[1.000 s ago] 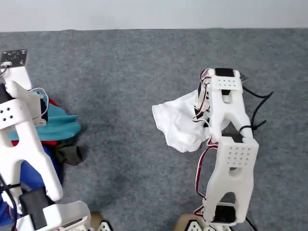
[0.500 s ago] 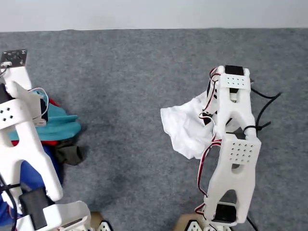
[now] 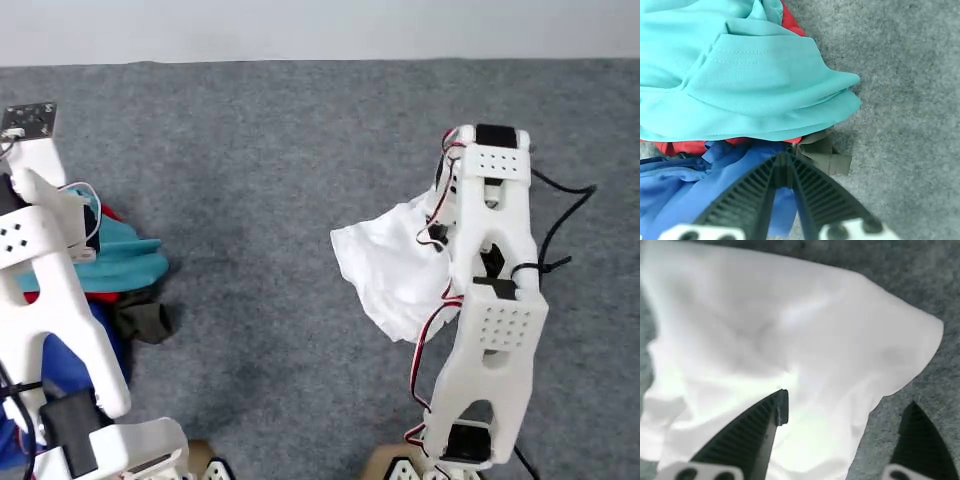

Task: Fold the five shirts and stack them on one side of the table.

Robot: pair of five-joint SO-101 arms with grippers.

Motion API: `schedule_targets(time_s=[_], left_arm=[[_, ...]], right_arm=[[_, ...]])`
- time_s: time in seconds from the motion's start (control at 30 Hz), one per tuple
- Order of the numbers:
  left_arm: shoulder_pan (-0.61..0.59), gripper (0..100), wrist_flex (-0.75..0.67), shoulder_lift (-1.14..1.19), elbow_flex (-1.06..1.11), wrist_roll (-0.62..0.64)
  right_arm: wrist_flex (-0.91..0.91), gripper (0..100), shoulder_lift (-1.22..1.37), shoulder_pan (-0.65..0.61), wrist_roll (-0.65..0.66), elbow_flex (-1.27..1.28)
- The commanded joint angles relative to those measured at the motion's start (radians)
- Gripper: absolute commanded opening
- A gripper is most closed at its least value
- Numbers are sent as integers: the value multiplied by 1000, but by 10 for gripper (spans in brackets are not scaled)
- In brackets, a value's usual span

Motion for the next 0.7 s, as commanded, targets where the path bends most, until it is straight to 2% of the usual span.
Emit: schedule_targets(time_s=[0.0,0.2,0.4,0.67], left_arm=[[5,5,18,-46,-8,-6],[5,5,17,-46,-8,-8],[6,5,15,-41,-8,-8],[6,5,15,-44,-8,-8]], right_arm=[[45,362,-108,-18,5,34],[24,363,-119,-16,-26,219],[-163,363,-119,-24,-23,373],[-364,362,-116,-71,-28,456]])
